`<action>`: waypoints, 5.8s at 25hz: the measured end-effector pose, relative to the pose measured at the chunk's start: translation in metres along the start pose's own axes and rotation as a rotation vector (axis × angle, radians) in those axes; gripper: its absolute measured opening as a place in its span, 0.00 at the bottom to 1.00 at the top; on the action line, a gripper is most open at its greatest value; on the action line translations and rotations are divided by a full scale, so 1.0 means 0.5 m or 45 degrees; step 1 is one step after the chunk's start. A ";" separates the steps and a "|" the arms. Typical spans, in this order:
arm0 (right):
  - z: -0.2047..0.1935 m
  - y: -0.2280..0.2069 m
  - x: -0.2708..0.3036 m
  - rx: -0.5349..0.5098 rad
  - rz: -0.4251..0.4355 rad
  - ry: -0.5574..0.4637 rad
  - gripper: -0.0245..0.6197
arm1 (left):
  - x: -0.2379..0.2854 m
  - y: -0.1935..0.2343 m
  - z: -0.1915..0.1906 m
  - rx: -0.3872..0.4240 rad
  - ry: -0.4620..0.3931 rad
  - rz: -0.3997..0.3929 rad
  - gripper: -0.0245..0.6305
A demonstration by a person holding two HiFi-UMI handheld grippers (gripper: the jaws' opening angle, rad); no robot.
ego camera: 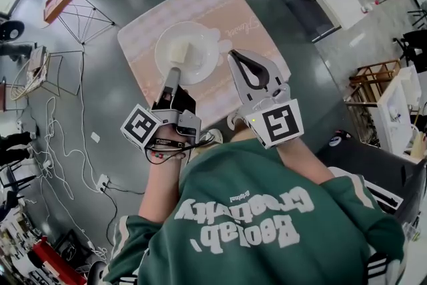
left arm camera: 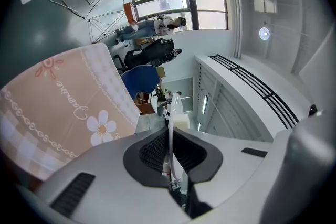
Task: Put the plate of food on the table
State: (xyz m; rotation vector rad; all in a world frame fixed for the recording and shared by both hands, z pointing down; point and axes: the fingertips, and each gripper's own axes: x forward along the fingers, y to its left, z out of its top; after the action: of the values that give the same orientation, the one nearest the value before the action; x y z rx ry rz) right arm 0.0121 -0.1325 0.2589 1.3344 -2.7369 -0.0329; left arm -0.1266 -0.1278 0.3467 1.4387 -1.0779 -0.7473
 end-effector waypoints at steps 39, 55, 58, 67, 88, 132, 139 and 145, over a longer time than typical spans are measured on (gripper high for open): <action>-0.113 -0.153 0.209 0.123 0.255 0.119 0.06 | 0.237 0.034 0.041 0.077 -0.110 0.111 0.08; -0.217 -0.179 0.307 0.224 0.365 0.162 0.06 | 0.341 0.125 0.046 0.075 -0.152 0.180 0.08; -0.238 -0.160 0.322 0.208 0.374 0.184 0.06 | 0.342 0.152 0.066 0.064 -0.144 0.198 0.08; -0.267 -0.128 0.361 0.200 0.341 0.218 0.06 | 0.321 0.236 0.115 -0.023 -0.167 0.237 0.08; -0.360 -0.110 0.445 0.230 0.281 0.323 0.06 | 0.349 0.372 0.150 -0.054 -0.098 0.311 0.08; -0.574 -0.115 0.592 0.285 0.210 0.469 0.06 | 0.456 0.576 0.208 -0.073 -0.007 0.405 0.09; -0.580 -0.110 0.592 0.320 0.196 0.484 0.06 | 0.465 0.588 0.208 -0.056 0.012 0.428 0.09; -0.593 -0.112 0.593 0.332 0.186 0.494 0.06 | 0.462 0.611 0.204 -0.068 0.021 0.472 0.09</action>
State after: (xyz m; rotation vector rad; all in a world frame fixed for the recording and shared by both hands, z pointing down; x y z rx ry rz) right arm -0.0972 -0.3936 0.5732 1.0492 -2.5516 0.5497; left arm -0.1929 -0.3640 0.6580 1.1528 -1.2572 -0.4927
